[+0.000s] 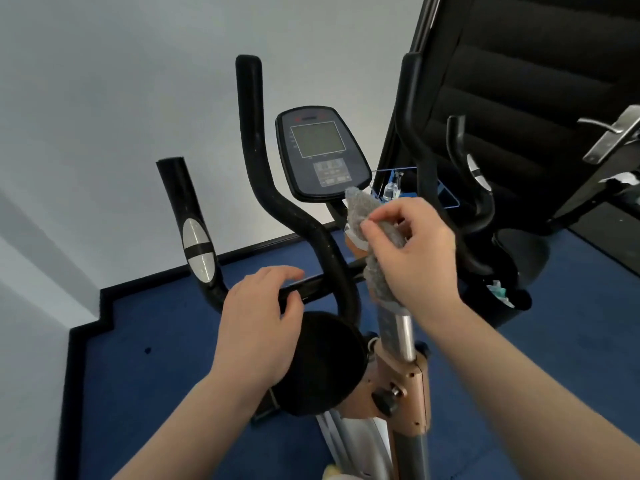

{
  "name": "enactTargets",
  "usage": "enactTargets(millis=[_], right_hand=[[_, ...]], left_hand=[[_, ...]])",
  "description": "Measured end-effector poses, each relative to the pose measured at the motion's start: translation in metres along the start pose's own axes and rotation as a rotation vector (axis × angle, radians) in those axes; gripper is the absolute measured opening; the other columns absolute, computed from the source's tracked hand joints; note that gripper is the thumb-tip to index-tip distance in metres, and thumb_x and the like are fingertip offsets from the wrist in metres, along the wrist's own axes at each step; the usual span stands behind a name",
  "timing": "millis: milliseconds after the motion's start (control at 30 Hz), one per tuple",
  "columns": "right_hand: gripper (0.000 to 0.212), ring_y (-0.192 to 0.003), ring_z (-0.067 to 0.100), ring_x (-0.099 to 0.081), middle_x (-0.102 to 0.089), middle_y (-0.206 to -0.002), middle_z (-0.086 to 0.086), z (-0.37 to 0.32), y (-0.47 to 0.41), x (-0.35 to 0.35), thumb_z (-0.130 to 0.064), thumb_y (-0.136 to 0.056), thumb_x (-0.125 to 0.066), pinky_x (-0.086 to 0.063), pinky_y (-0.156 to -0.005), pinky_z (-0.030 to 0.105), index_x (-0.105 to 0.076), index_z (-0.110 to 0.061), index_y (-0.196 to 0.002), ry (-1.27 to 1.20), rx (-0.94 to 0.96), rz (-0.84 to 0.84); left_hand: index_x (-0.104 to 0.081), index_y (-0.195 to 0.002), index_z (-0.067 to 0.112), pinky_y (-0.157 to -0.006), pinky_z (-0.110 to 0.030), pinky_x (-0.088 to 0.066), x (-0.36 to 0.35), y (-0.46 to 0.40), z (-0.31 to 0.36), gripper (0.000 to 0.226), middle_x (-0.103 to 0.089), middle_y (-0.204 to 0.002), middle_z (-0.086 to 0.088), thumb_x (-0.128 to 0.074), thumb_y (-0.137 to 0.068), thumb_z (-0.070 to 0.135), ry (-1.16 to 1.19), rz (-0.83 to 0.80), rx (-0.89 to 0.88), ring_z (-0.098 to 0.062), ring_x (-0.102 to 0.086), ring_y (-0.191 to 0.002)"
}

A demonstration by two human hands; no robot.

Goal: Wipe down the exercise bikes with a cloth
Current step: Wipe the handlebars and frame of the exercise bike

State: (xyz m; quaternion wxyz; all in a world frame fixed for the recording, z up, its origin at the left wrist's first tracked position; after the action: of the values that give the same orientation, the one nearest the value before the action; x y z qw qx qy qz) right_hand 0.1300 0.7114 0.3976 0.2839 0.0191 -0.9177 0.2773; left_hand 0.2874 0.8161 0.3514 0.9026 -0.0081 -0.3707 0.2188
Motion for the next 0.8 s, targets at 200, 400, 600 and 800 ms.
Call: enactTargets(millis=[200, 400, 600, 800], right_hand=[[0.022, -0.104, -0.002, -0.052, -0.058, -0.104, -0.009, 0.029, 0.053, -0.022, -0.023, -0.093, -0.055, -0.037, -0.086, 0.005, -0.068, -0.02, -0.111, -0.231, -0.087, -0.241], [0.026, -0.098, 0.01, -0.046, -0.054, -0.097, -0.013, 0.031, 0.057, -0.034, -0.039, -0.089, -0.04, -0.038, -0.086, 0.03, -0.058, -0.025, -0.102, -0.061, -0.006, -0.164], [0.027, -0.113, 0.01, -0.045, -0.048, -0.111, -0.022, 0.05, 0.085, -0.017, -0.037, -0.093, -0.039, -0.032, -0.092, 0.013, -0.049, -0.039, -0.119, -0.144, 0.067, -0.295], [0.028, -0.106, 0.012, -0.051, -0.057, -0.105, -0.011, 0.026, 0.048, -0.029, -0.03, -0.081, -0.069, -0.04, -0.091, 0.023, -0.062, -0.025, -0.108, -0.183, 0.177, -0.25]], left_hand=[[-0.059, -0.108, 0.04, -0.086, -0.028, -0.046, 0.003, 0.006, -0.002, 0.027, -0.058, -0.106, 0.027, -0.051, -0.09, 0.021, 0.036, 0.076, 0.026, -0.004, -0.055, -0.088], [-0.06, -0.106, 0.04, -0.084, -0.029, -0.046, 0.001, 0.005, 0.0, 0.026, -0.059, -0.103, 0.027, -0.052, -0.091, 0.02, 0.038, 0.092, 0.04, -0.004, -0.051, -0.078], [-0.064, -0.104, 0.038, -0.078, -0.015, -0.039, 0.001, 0.004, 0.0, 0.027, -0.055, -0.098, 0.036, -0.054, -0.09, 0.018, 0.035, 0.105, 0.034, 0.001, -0.051, -0.076], [-0.063, -0.103, 0.037, -0.081, -0.002, -0.031, 0.001, 0.002, -0.001, 0.027, -0.052, -0.096, 0.036, -0.053, -0.089, 0.017, -0.024, 0.086, 0.021, 0.014, -0.043, -0.103]])
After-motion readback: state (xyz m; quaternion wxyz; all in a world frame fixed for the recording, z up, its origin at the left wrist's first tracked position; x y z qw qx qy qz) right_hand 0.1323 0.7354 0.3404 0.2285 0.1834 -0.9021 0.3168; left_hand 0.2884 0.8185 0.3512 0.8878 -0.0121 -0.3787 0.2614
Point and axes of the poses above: each hand's wrist, its own y-axis away from the middle knuckle, its own x-axis out of the back of the hand, z = x × y, the point moved 3 cm from there along -y, towards the middle knuckle
